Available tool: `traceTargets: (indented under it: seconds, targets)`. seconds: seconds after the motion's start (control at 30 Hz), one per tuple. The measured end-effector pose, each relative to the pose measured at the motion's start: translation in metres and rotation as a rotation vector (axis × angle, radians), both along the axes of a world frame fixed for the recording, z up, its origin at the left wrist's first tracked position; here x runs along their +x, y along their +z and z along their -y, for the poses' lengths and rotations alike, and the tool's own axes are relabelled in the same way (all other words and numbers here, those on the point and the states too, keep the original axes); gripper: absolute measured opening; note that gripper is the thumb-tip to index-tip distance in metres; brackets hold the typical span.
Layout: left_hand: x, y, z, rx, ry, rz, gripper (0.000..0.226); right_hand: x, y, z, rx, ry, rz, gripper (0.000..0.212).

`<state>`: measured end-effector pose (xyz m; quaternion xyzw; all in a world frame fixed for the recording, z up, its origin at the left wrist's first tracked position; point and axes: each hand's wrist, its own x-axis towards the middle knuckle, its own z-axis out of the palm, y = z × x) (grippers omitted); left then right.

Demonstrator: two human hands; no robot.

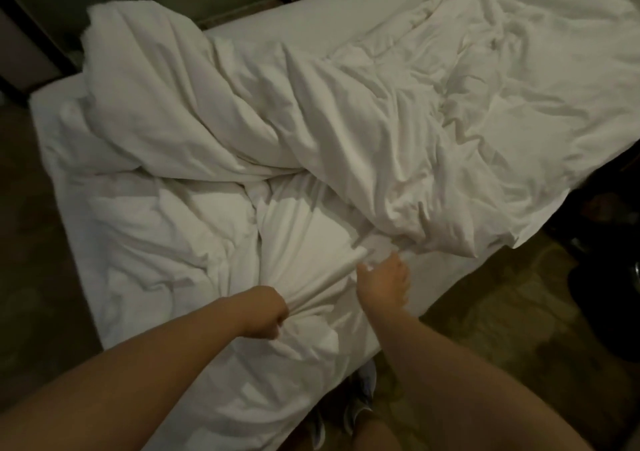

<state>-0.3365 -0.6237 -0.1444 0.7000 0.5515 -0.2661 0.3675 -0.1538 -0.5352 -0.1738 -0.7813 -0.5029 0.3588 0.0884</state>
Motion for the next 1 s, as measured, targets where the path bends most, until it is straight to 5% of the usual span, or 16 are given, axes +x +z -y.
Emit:
traceTargets:
  seconds: [0.07, 0.13, 0.23, 0.57, 0.73, 1.0]
  targets:
    - [0.002, 0.001, 0.001, 0.024, -0.031, 0.014, 0.025, -0.019, -0.015, 0.019, -0.278, -0.263, -0.369, 0.082]
    - [0.006, 0.002, 0.002, 0.06, -0.049, 0.047, 0.023, -0.033, -0.014, 0.023, -0.477, -0.404, -0.706, 0.066]
    - [0.011, 0.009, 0.0, 0.099, -0.033, 0.109, 0.02, -0.036, 0.0, 0.018, -0.418, -0.471, -0.926, 0.039]
    - [0.036, 0.078, 0.004, 0.2, -0.198, 0.184, 0.019, -0.018, 0.056, 0.057, 0.155, -0.609, -0.791, 0.027]
    - [0.053, 0.025, 0.046, 0.105, -0.409, -0.073, 0.028, 0.0, 0.008, 0.113, -0.142, -0.284, -0.44, 0.029]
    - [0.069, -0.009, 0.082, 0.358, -0.066, -0.063, 0.046, 0.021, 0.021, 0.136, -0.243, 0.118, -0.231, 0.043]
